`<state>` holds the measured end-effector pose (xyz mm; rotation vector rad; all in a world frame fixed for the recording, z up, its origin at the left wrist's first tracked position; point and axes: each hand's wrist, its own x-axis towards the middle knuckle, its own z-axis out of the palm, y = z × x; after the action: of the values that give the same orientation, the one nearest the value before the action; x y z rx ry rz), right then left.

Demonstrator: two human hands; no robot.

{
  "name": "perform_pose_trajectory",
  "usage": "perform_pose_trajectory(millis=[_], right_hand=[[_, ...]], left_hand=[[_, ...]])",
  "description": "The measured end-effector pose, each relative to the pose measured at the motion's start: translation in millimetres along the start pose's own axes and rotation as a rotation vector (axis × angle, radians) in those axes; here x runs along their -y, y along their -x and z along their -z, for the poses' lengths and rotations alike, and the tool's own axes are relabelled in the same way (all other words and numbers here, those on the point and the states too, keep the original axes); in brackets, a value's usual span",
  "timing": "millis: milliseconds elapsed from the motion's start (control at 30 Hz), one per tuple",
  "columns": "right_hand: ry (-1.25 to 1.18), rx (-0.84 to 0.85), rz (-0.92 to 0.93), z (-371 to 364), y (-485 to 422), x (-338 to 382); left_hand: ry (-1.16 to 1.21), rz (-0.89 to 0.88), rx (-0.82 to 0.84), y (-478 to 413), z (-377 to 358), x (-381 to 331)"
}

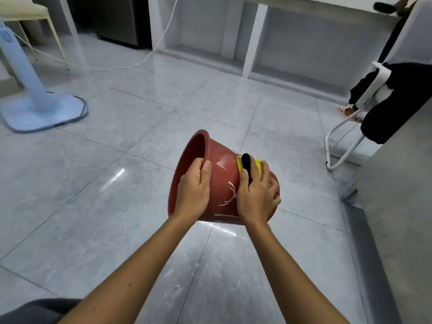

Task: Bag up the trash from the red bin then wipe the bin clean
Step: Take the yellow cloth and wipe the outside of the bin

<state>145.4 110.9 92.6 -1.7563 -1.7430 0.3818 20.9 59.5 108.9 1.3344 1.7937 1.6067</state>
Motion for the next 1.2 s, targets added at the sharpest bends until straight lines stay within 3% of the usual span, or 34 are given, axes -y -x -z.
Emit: perform_pose_trajectory(millis=[167,300,433,533,667,800,900,967,1067,1200], right_hand=[[0.03,0.04,0.227,-12.9,15.4,20.6],[-0.067,0.213,0.028,-20.5,-4.6,-5.0],[-0.033,0.121,-0.171,-25.7,16.6,-34.2],[0.041,0.074,-0.004,-29.4,46.5,-27.9],[0.002,0.12,0.135,-25.6,25.0,-8.2],[-0.131,0.305,-0.044,-14.0,-16.3,-26.8],[-0.064,0.231,-0.188,-9.3,-3.9,-48.6],[-0.003,0.146,-0.135,-13.6,29.0,-49.3],[-0.012,0.094,0.09,-15.1,57.8,-23.9],[-0.088,0.16,0.156,-1.4,9.0,11.4]], left_hand=[[-0.049,0.037,0.139,12.9,-4.6,11.6],[-0.127,0.014,0.1,28.2,2.4,19.4],[-0.104,0.066,0.04,20.9,10.0,19.9],[-0.063,0.131,0.086,26.0,1.7,23.5],[-0.08,0.074,0.181,35.3,-9.7,23.5],[-0.146,-0.023,0.195,33.5,-3.2,17.7],[-0.151,-0.009,0.117,23.9,3.3,14.6],[-0.127,0.045,0.094,21.1,2.7,15.4],[-0.114,0.042,0.16,23.5,-0.5,15.8],[-0.053,-0.022,0.24,22.7,7.9,10.4]])
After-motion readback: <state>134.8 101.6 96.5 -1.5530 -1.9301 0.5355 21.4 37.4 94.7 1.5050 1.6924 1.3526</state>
